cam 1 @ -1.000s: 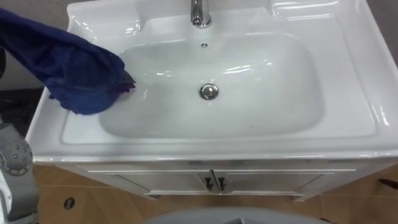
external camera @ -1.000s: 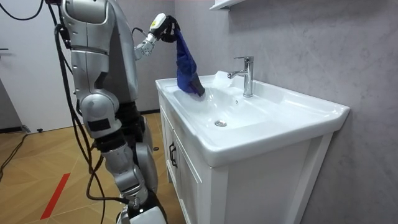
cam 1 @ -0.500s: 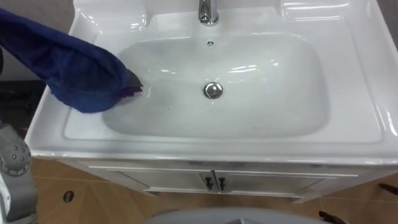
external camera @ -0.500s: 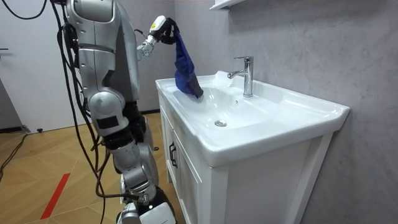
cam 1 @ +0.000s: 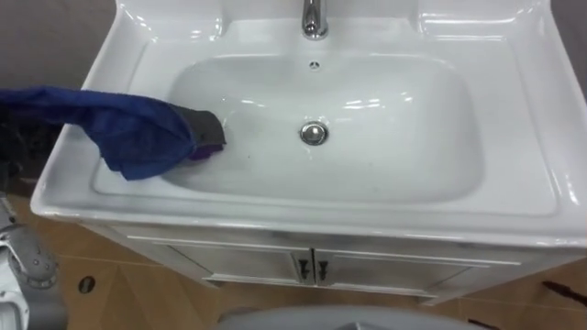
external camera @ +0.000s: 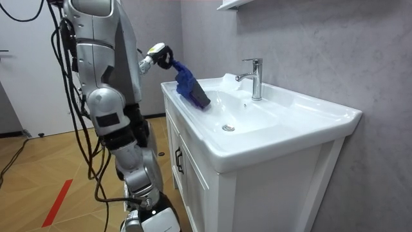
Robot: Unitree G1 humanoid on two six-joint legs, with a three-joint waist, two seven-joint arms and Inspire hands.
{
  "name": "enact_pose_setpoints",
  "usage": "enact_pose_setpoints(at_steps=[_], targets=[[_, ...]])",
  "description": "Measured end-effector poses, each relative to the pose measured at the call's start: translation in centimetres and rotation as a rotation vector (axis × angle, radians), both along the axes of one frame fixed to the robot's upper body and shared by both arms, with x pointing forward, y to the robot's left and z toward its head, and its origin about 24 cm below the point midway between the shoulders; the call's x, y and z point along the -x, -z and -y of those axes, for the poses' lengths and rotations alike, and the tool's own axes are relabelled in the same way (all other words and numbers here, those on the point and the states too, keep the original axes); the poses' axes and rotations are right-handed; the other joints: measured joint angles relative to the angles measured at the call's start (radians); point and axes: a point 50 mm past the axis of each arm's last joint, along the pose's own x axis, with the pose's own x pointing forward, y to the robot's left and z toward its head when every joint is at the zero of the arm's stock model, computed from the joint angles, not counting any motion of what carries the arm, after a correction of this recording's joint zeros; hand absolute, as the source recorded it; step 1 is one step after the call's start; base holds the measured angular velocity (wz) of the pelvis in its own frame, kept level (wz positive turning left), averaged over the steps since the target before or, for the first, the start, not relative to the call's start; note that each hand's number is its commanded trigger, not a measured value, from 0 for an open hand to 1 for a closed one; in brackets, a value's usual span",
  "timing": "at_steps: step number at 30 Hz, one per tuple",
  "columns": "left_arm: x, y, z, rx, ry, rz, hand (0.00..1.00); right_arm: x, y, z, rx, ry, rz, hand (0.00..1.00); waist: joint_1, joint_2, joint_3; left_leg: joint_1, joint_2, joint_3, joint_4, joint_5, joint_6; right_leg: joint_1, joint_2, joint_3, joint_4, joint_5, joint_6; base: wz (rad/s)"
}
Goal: Wipe basin
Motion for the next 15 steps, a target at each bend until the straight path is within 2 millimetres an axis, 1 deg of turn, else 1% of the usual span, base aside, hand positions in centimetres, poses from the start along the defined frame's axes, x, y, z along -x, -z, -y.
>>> enact_pose_setpoints(at_steps=[2,4,5,6,7,8,9,11,13,14,15], targets=[[0.7,0.5,-0.2,0.008,-0.024,-0.027,1.00,0.1,0.0,-0.1,-0.008,0.002,-0.001,0.00,0.004,-0.009,-0.0011,0.002,0.000,0.000,0.000,0.000,0.000,0.003,0.000,0.000,-0.001,0.000,0.000,0.02],[1.1,1.1,-0.2,0.027,-0.045,-0.044,1.00,0.0,0.0,-0.2,-0.015,0.003,-0.002,0.00,0.013,-0.018,-0.0003,0.002,0.000,0.000,0.000,0.000,0.000,0.004,0.000,-0.002,0.000,0.000,0.000,0.00],[1.1,1.4,0.0,0.039,-0.048,-0.047,1.00,-0.1,0.1,-0.2,-0.020,0.021,0.003,0.00,0.025,-0.026,0.0009,0.001,0.001,0.000,0.001,0.000,0.000,0.003,0.000,-0.002,0.000,0.000,0.000,0.00],[1.2,1.7,0.0,0.048,-0.053,-0.054,1.00,-0.3,0.1,-0.3,-0.027,0.035,0.009,0.00,0.029,-0.032,0.0018,0.000,0.001,-0.001,0.002,0.000,0.000,0.003,0.000,-0.004,-0.001,0.000,0.000,0.04],[1.3,1.7,0.0,0.050,-0.055,-0.058,1.00,-0.5,0.1,-0.4,-0.030,0.037,0.015,0.00,0.026,-0.036,0.0026,0.000,0.001,-0.002,0.002,0.000,0.000,0.004,0.000,-0.006,-0.001,0.000,0.000,0.12],[1.2,1.9,0.2,0.054,-0.052,-0.065,1.00,-0.8,0.2,-0.7,-0.038,0.039,0.024,0.00,0.027,-0.045,0.0033,-0.001,0.000,-0.002,0.002,0.000,0.000,0.008,-0.001,-0.013,-0.003,0.000,0.000,0.17],[1.2,2.4,0.3,0.064,-0.050,-0.082,1.00,-1.1,0.2,-0.9,-0.044,0.032,0.031,0.00,0.027,-0.051,0.0034,0.000,0.000,-0.002,0.002,0.000,0.000,0.014,-0.001,-0.020,-0.009,0.000,0.001,0.17],[1.2,3.3,0.6,0.086,-0.047,-0.117,1.00,-1.8,0.3,-1.1,-0.050,0.013,0.045,0.00,0.026,-0.055,0.0025,-0.005,0.000,-0.007,0.006,-0.002,0.002,0.016,0.000,-0.024,-0.013,0.002,0.002,0.14],[1.0,3.3,0.8,0.086,-0.039,-0.109,0.99,-2.4,0.2,-1.2,-0.052,-0.002,0.057,0.00,0.025,-0.055,0.0024,-0.012,-0.001,-0.016,0.014,-0.005,0.002,0.016,0.000,-0.029,-0.013,0.002,0.003,0.10],[1.0,3.4,0.8,0.087,-0.041,-0.113,0.52,-2.7,0.2,-1.3,-0.054,-0.016,0.066,0.00,0.026,-0.055,0.0023,-0.013,-0.001,-0.019,0.020,-0.005,0.002,0.018,-0.001,-0.029,-0.013,0.002,0.003,0.00],[1.1,3.5,0.8,0.087,-0.044,-0.116,0.52,-2.9,0.2,-1.4,-0.057,-0.021,0.074,0.00,0.026,-0.054,0.0025,-0.013,-0.002,-0.022,0.024,-0.005,0.003,0.020,-0.001,-0.029,-0.013,0.002,0.003,0.00]])
